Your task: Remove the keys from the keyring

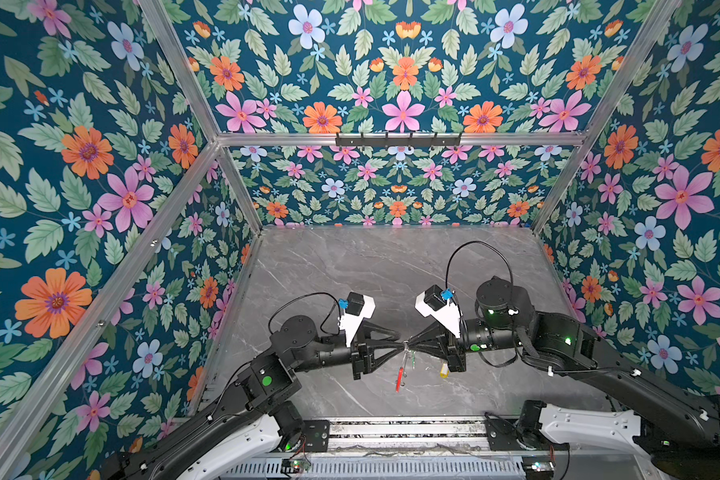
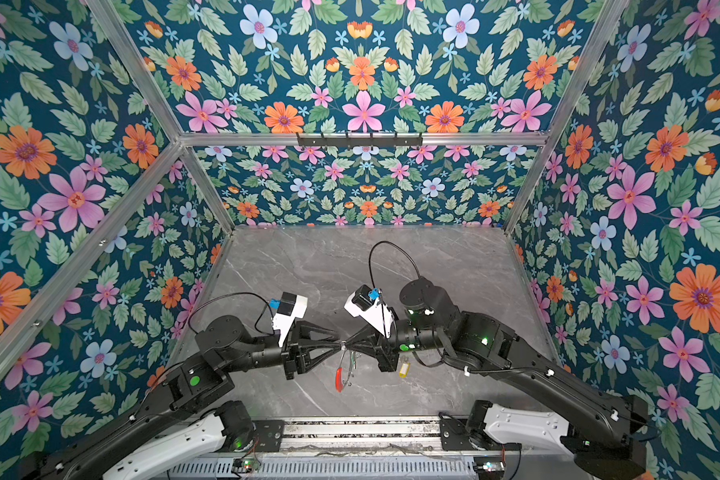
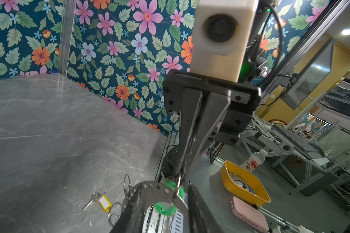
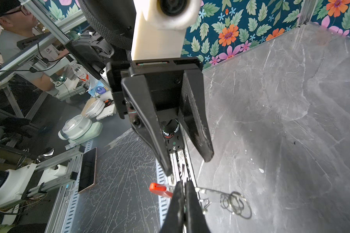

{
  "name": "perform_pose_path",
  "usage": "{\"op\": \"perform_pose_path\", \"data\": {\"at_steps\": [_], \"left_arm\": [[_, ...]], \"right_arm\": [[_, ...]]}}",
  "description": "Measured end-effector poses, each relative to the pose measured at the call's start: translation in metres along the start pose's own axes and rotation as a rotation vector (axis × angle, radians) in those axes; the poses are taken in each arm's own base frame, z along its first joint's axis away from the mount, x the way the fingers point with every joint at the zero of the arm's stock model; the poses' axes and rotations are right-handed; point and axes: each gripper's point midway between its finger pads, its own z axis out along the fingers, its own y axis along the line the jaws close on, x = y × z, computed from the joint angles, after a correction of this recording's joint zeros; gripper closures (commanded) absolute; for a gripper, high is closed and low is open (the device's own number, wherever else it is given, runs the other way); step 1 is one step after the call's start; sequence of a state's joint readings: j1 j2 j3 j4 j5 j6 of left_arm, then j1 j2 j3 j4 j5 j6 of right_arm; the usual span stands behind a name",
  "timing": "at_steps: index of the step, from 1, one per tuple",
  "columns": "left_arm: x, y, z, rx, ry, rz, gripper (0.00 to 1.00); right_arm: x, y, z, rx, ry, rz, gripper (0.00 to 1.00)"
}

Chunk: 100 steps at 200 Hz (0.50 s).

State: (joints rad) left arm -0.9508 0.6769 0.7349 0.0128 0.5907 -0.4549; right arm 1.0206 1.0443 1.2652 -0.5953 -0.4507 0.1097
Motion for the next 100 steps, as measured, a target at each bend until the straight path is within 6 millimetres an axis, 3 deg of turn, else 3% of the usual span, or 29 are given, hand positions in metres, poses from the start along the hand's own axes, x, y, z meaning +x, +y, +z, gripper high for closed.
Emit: {"op": "perform_pose_path", "data": {"at_steps": [100], "left_arm": [[0.0070,-0.0080,0.0063,0.065,0.057,0.001,0.87]], "right_arm": [[0.0018,-0.0013,0.0000,0.006,0.008,-0.001,1.00]]}}
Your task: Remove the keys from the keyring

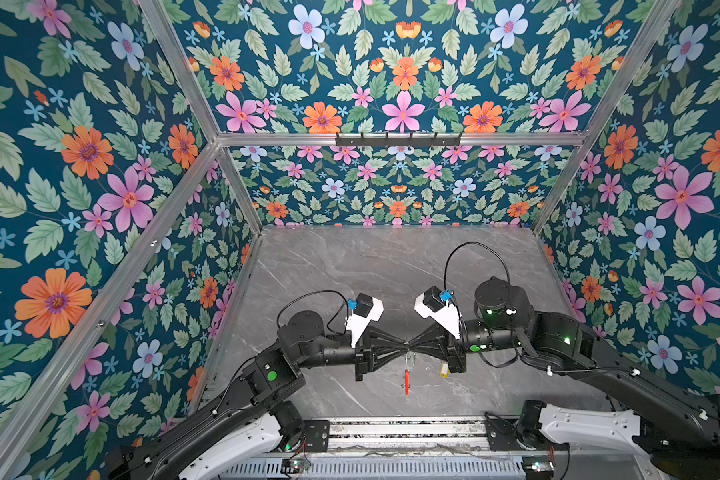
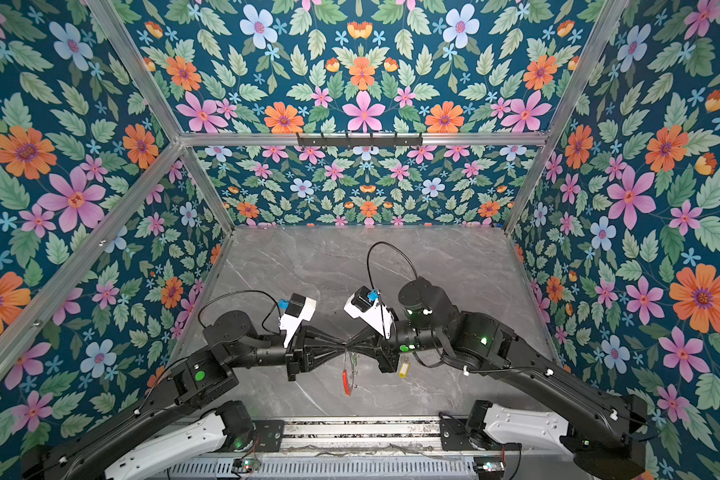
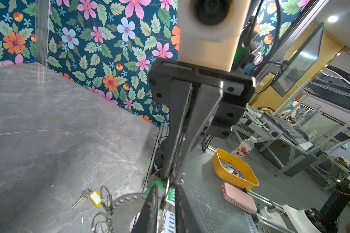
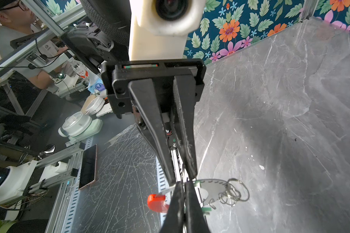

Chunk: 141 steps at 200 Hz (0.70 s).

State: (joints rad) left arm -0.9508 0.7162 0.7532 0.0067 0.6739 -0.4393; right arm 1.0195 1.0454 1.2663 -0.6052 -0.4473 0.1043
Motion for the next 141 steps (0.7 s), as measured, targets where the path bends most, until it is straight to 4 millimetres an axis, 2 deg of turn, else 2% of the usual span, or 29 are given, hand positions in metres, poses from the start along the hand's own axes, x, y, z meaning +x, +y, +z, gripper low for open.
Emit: {"op": "perform_pose_path", "data": {"at_steps": [26,58,98,127,141], "left_arm": [[0.001,-0.001,0.000,0.005,0.002,0.000,1.00],[0.001,0.002,0.001,0.001,-0.006,0.004,1.00],[-0.001,0.002,-0.003,-0.005,-0.057,0.033,1.00],[-0.009,0.004,-0.009,-0.022,-0.132,0.070,1.00],[-0.012,0.003,-0.013,-0.027,-0.171,0.086,1.00]], "right_arm": [[0.000,-0.002,0.001,0.007,0.000,0.000,1.00],[0.000,-0.004,0.003,0.013,0.005,0.006,1.00],[-0.004,-0.010,0.003,0.043,-0.028,0.012,0.61],[-0.012,-0.004,-0.002,0.023,-0.113,-0.020,0.51],[-0.011,-0.004,-0.004,0.017,-0.150,-0.024,0.49]]}}
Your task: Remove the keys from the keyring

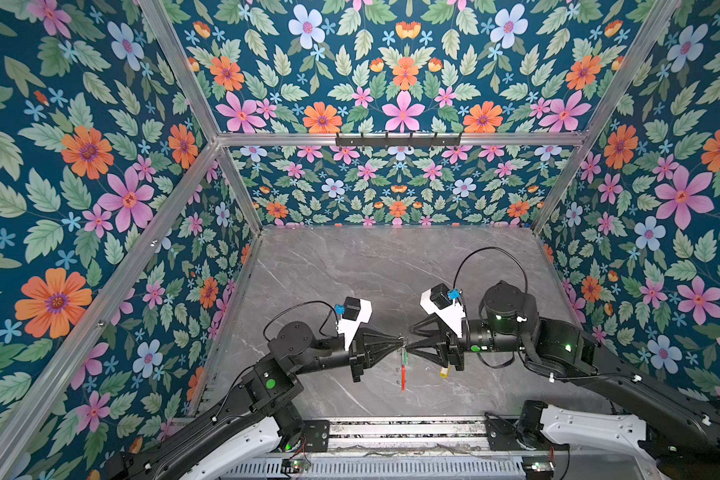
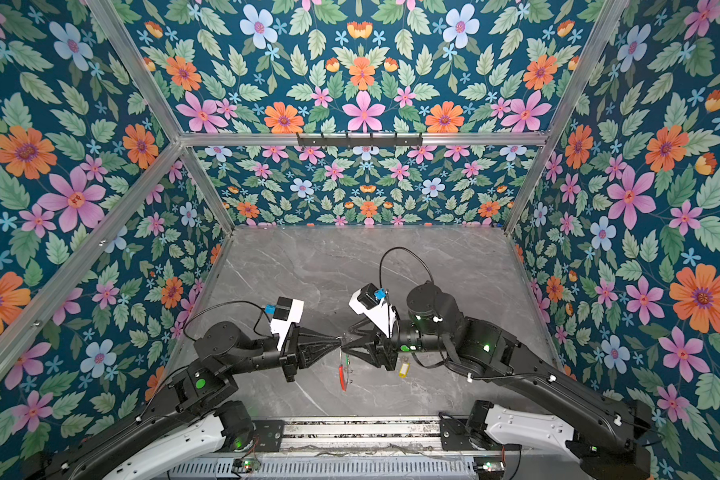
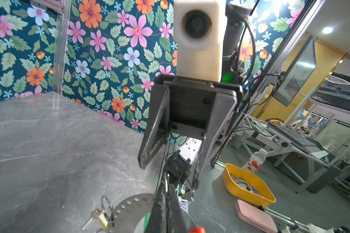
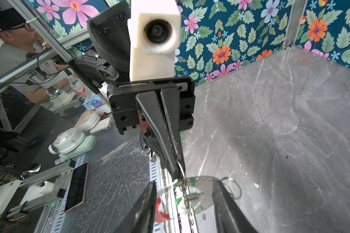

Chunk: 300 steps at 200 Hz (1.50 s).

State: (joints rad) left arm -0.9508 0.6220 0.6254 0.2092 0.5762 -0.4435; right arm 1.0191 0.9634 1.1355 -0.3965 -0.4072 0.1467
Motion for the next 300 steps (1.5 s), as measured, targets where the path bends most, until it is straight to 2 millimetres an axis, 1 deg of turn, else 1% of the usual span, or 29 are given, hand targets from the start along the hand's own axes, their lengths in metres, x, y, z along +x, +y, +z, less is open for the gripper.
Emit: {"op": "perform_pose_path", "data": {"at_steps": [35,54,101,124,152,178,191,210,223,238,300], "left_arm": [[-0.010,-0.002,-0.007,0.005,-0.096,0.039,1.00],[-0.014,-0.003,-0.008,0.016,-0.135,0.043,1.00],[-0.016,-0.001,-0.009,0.031,-0.197,0.047,1.00],[-0.016,0.000,-0.010,0.036,-0.226,0.036,1.00],[-0.016,0.002,-0.013,0.039,-0.263,0.038,1.00],[-0.017,0.005,-0.014,0.035,-0.290,0.030,1.00],[-0.018,0.004,-0.015,0.037,-0.303,0.032,1.00],[-0.020,0.004,-0.016,0.037,-0.312,0.031,1.00],[-0.021,0.003,-0.016,0.041,-0.320,0.023,1.00],[-0.023,0.003,-0.017,0.040,-0.326,0.022,1.00],[-0.023,0.006,-0.014,0.036,-0.328,0.020,1.00]], "right_arm": [[0.001,-0.002,0.000,-0.009,-0.093,-0.007,0.48],[-0.004,-0.001,0.001,-0.022,-0.145,-0.017,0.48],[-0.019,0.005,0.007,-0.083,-0.245,-0.007,0.48],[-0.022,0.006,0.010,-0.103,-0.269,0.005,0.49],[-0.021,0.004,0.014,-0.113,-0.288,0.027,0.54],[-0.020,0.003,0.017,-0.124,-0.301,0.042,0.61],[-0.019,0.003,0.018,-0.132,-0.305,0.048,0.66],[-0.020,0.005,0.018,-0.146,-0.311,0.056,0.70],[-0.021,0.005,0.018,-0.151,-0.314,0.053,0.75],[-0.020,0.005,0.019,-0.154,-0.312,0.055,0.79],[-0.018,0.004,0.022,-0.155,-0.305,0.065,0.83]]}}
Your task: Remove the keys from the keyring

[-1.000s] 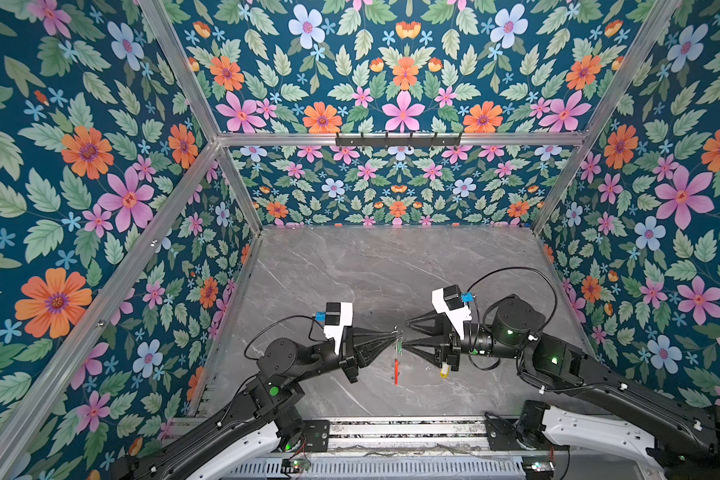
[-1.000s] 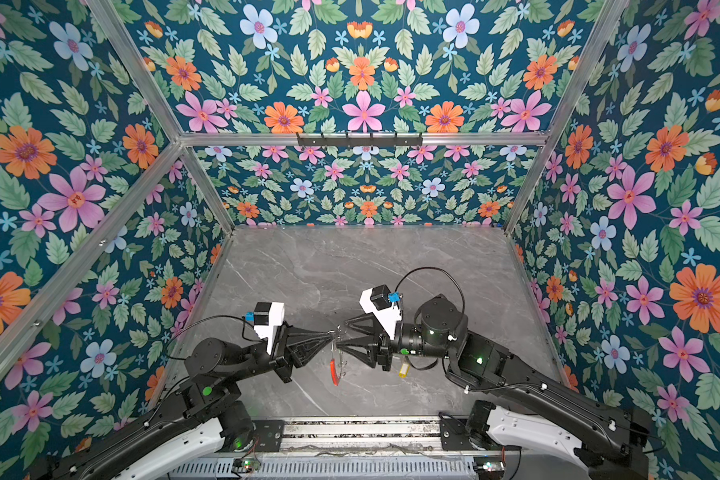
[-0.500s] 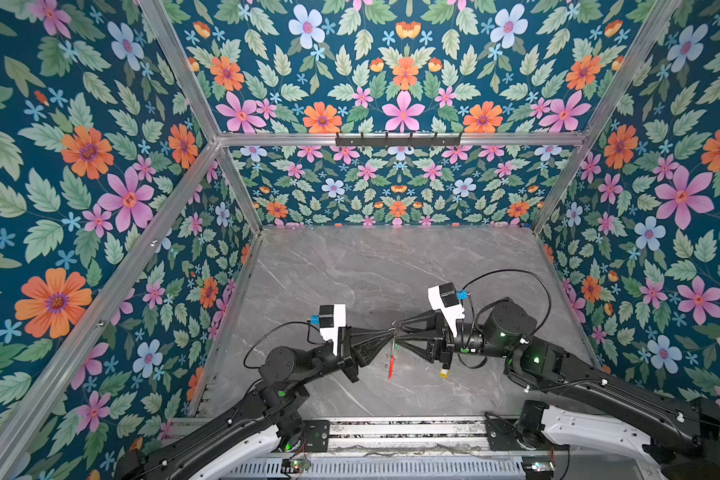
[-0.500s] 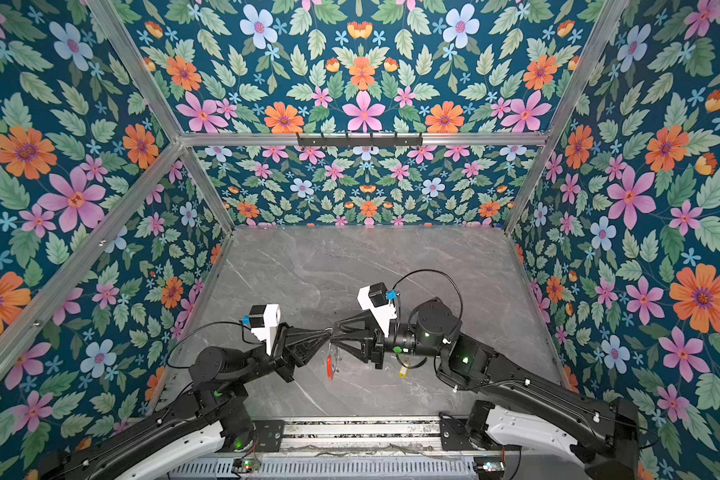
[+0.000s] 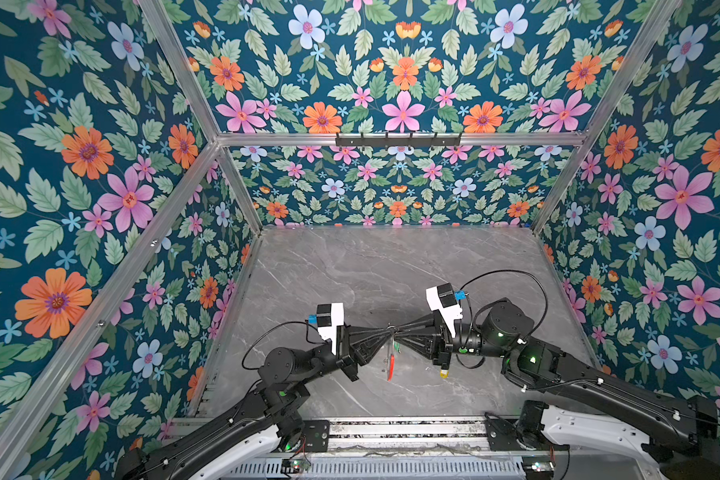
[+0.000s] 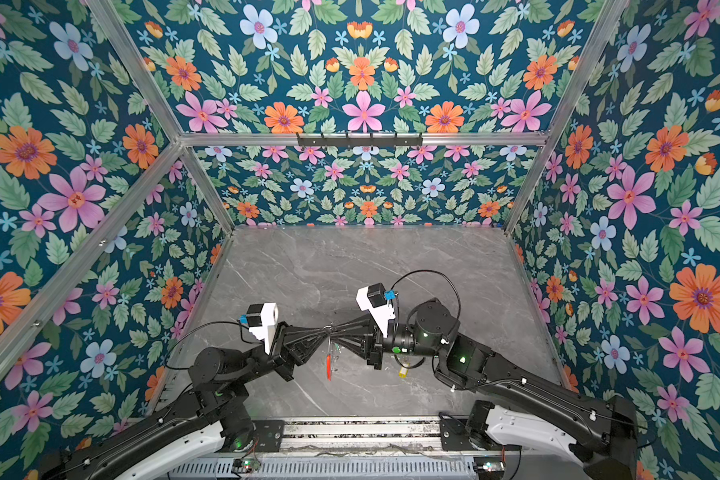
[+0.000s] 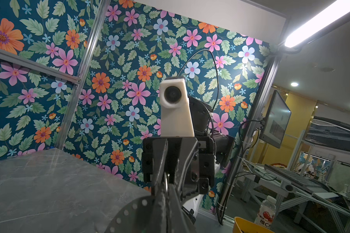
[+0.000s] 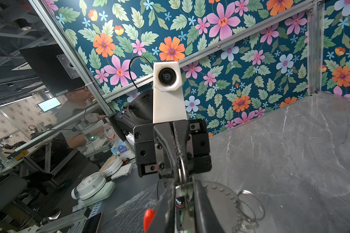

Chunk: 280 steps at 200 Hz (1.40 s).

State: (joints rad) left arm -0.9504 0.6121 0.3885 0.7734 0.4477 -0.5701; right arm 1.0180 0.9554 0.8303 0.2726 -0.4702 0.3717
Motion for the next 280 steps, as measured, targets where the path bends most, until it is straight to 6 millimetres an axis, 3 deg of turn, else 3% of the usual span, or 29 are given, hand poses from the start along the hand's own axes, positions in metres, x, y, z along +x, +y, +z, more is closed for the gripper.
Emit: {"op": "perform_pose_path", "data": {"at_steps": [19,39,54,79,111,153,222,280], "left_arm": [[-0.001,0.000,0.001,0.003,-0.005,0.002,1.00],[-0.002,0.000,0.001,0.005,-0.010,0.002,1.00],[-0.002,-0.001,0.001,0.006,-0.011,0.002,1.00],[-0.004,-0.002,0.001,0.010,-0.014,0.003,0.68],[-0.005,-0.004,-0.003,-0.003,0.004,-0.015,0.55],[-0.014,-0.011,-0.003,-0.039,0.065,-0.020,0.54],[0.012,-0.007,-0.003,-0.103,0.306,-0.054,0.52],[0.033,-0.005,0.001,-0.091,0.438,-0.080,0.61]], "right_arm": [[-0.001,0.000,0.001,0.000,-0.002,-0.001,0.88],[-0.002,0.000,0.001,0.003,-0.003,0.002,1.00],[-0.002,0.000,0.001,0.003,-0.002,0.008,1.00],[-0.003,0.001,0.000,0.005,0.012,0.012,1.00],[0.002,0.002,-0.006,0.022,0.054,0.019,1.00],[0.008,0.004,-0.013,0.061,0.158,0.011,1.00],[0.027,0.001,-0.024,0.116,0.351,-0.003,1.00],[0.033,-0.001,-0.027,0.133,0.420,0.001,1.00]]}}
